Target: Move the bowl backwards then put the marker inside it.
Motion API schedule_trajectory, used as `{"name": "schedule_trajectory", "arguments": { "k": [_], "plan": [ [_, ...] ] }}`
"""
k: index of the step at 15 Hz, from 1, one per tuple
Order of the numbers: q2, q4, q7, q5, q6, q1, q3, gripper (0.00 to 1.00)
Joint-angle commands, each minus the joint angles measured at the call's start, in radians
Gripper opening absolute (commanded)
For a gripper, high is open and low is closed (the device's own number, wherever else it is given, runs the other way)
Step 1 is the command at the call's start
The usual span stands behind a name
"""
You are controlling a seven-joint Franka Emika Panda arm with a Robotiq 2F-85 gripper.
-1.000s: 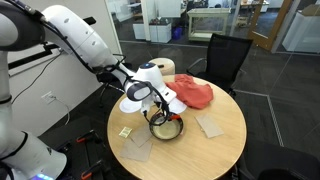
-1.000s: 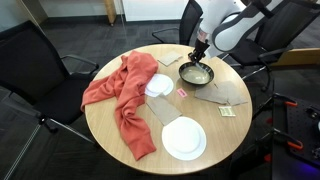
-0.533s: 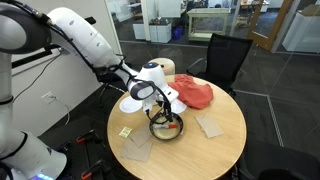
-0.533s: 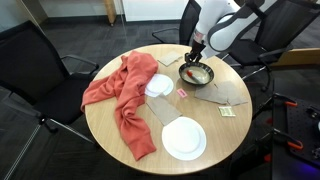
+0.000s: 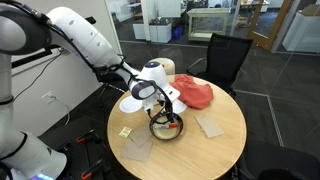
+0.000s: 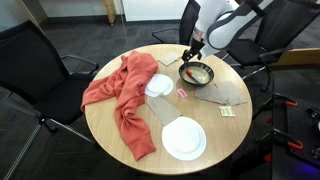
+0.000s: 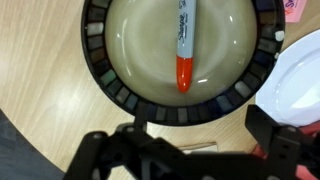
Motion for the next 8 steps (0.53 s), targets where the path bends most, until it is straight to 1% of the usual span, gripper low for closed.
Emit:
{"name": "schedule_trajectory", "arguments": {
  "k": [1,3,4,8],
  "plan": [
    [-0.026,-0.014,-0.020,0.006,-0.017,-0.036,0.022,1.00],
    [-0.035,-0.025,-0.028,0.008,-0.017,-0.047,0.027,1.00],
    [0.000,0.000,0.000,-0.006,-0.002,-0.030,0.009,1.00],
    [0.000,-0.002,-0.002,-0.004,-0.002,-0.038,0.014,1.00]
  ]
}}
